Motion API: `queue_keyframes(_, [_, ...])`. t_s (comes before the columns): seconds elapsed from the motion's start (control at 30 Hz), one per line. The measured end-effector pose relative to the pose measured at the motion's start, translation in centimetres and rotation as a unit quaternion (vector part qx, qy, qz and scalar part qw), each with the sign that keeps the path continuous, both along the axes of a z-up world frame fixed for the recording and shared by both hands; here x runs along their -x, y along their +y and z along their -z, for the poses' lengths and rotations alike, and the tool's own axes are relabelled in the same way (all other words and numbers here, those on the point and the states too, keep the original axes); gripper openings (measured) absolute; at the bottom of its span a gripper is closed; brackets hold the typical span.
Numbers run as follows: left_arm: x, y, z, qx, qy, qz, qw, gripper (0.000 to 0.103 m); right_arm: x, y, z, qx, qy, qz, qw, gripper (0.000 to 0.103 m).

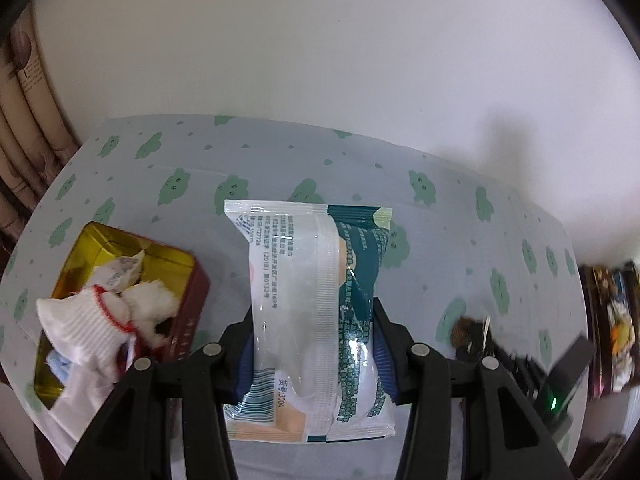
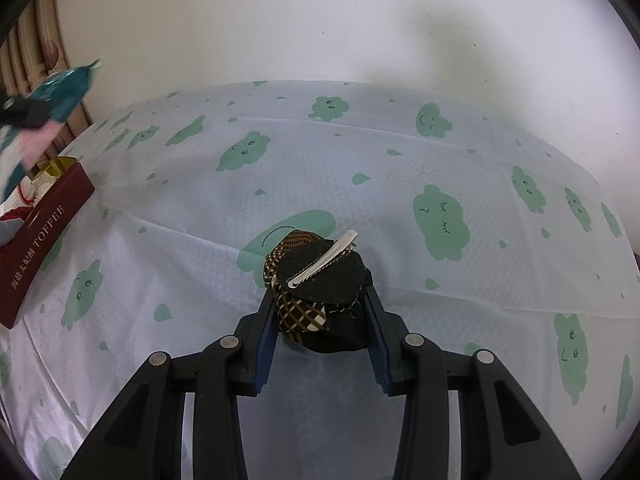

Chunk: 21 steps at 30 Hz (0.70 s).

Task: Organize soft objects
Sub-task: 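Carry the wipes packet into the gold tin and open the left tool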

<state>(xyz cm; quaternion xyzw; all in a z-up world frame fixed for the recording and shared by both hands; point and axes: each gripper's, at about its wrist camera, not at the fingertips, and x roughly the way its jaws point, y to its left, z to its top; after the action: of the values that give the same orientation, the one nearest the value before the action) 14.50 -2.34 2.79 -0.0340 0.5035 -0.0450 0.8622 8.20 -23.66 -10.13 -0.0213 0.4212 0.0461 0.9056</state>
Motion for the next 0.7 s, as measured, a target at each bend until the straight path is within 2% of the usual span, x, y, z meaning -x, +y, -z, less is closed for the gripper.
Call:
queue_keyframes(0.2, [2.4, 3.3, -0.8, -0.014, -0.003, 0.017, 0.9998, 0.049, 0.0, 0.2, -0.1, 0.006, 0.000, 0.000, 1.000, 0.039])
queue_keyframes(0.33, [3.9, 5.7, -2.0, -0.038, -0.023, 0.019, 0.9988, 0.049, 0.0, 0.2, -0.1, 0.007, 0.000, 0.000, 1.000, 0.039])
queue_keyframes(0.43, [4.5, 7.4, -2.7, -0.053, -0.036, 0.009, 0.9979, 0.049, 0.0, 0.2, -0.1, 0.008, 0.000, 0.001, 1.000, 0.039])
queue_keyframes(0.57, [4.9, 10.4, -3.1, -0.053, -0.035, -0.008, 0.9979, 0.049, 0.1, 0.3, -0.1, 0.009, -0.001, 0.001, 1.000, 0.039])
queue_keyframes(0.7, [5.3, 12.9, -3.1, -0.068, -0.035, -0.026, 0.9967, 0.049, 0.1, 0.3, 0.0, 0.011, -0.001, 0.001, 1.000, 0.039])
